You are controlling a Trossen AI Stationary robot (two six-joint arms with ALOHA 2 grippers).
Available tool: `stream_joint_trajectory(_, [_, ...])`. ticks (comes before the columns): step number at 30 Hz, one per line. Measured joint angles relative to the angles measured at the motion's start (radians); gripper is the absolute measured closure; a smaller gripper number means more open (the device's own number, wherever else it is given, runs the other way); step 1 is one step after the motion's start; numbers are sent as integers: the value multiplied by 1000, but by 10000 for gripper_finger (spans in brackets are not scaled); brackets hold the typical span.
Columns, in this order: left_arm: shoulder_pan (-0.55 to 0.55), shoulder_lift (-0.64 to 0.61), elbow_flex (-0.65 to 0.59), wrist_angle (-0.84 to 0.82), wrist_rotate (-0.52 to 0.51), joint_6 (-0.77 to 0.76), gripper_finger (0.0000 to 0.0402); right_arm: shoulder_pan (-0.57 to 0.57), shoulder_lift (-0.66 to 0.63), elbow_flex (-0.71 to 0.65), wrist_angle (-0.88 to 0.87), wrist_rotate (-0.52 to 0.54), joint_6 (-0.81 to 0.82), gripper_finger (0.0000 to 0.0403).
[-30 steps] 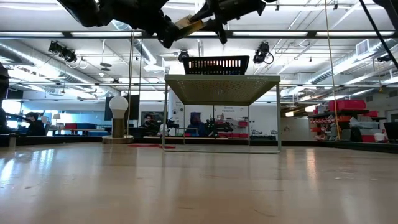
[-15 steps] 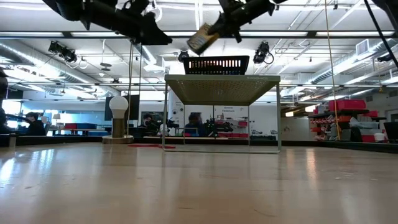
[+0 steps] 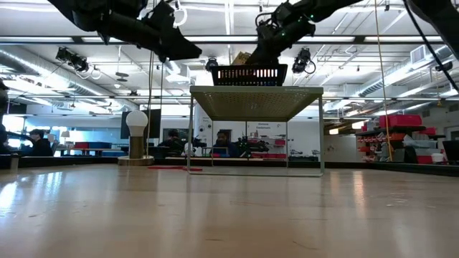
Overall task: Pick & Place Office Desk Supplies
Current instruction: Put the yellow crayon box into the top left black bin on the shelf
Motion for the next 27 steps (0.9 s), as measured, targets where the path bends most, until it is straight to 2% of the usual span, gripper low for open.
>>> stream_joint_trajectory(11, [-1,29,0,3,-1,-3,228,5,12,-4,-25,29,-55,327])
stream_joint_trajectory(27, [-2,29,-1,0,-1,-40,228,65,33,-5,-51,90,-115,280])
